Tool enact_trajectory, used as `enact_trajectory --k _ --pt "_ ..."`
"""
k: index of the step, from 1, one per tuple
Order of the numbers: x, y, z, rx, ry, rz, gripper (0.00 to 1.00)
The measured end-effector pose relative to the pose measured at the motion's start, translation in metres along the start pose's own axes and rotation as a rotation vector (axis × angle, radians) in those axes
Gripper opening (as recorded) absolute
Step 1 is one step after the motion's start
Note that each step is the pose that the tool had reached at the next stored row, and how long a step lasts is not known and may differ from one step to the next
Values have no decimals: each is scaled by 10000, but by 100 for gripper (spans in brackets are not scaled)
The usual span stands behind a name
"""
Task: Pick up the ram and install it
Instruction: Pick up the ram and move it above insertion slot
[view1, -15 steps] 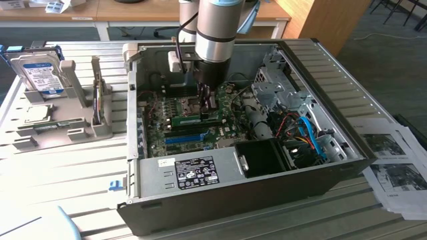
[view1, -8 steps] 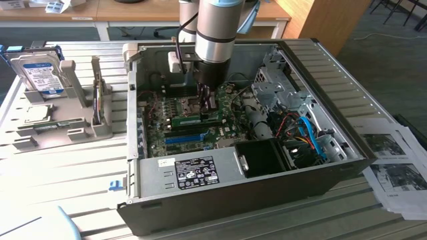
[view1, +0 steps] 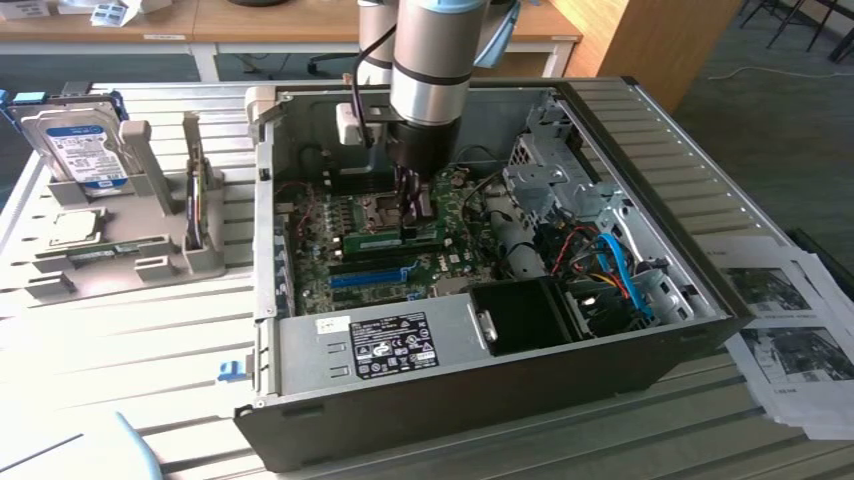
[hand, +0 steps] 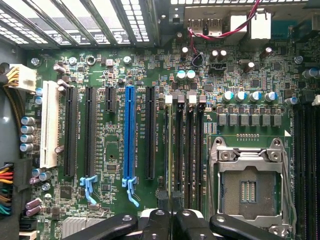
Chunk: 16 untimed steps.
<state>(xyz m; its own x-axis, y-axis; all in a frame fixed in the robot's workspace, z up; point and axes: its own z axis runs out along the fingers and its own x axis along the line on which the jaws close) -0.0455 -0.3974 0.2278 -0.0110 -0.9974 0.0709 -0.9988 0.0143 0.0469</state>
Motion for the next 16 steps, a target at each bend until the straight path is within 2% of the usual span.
enact_trajectory --k 16 --pt "2 3 -18 -3 5 1 11"
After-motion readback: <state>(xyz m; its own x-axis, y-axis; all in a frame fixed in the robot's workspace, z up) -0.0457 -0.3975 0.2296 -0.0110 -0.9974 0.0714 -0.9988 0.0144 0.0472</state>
